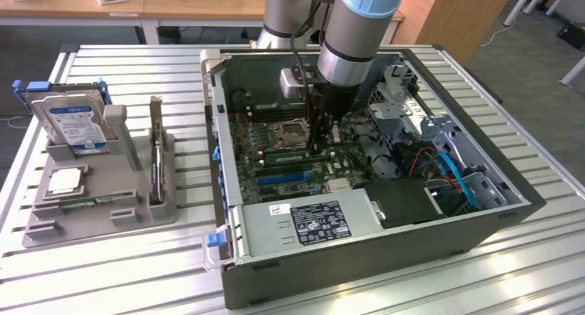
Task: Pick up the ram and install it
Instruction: 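Insert the ram into the slot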
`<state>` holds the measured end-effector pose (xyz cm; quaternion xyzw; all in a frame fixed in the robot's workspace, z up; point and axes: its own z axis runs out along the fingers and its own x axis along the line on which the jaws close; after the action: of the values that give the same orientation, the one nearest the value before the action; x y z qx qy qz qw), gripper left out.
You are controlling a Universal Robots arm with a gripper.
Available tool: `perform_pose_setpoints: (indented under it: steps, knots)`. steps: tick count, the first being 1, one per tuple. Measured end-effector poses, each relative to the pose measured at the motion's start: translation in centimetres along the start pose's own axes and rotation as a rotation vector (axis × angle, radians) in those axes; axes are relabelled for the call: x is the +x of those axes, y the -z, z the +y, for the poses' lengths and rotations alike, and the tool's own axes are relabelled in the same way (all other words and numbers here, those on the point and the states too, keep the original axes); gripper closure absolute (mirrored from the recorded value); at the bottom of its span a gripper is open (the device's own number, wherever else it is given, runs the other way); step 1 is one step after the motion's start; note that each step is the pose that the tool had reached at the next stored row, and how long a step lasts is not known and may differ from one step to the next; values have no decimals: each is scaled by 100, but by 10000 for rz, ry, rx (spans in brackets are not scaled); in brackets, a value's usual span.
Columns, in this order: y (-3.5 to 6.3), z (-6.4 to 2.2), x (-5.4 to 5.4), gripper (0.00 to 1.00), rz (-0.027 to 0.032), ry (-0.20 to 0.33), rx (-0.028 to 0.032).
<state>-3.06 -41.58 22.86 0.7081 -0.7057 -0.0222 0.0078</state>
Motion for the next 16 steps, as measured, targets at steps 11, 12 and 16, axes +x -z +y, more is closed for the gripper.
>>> perform_pose_setpoints:
  steps: [11,12,16]
  knots:
    - [288,12,-6,75,3,0,-1]
    - [314,13,-6,75,3,0,-1]
    - [410,17,-8,75,6,0,0]
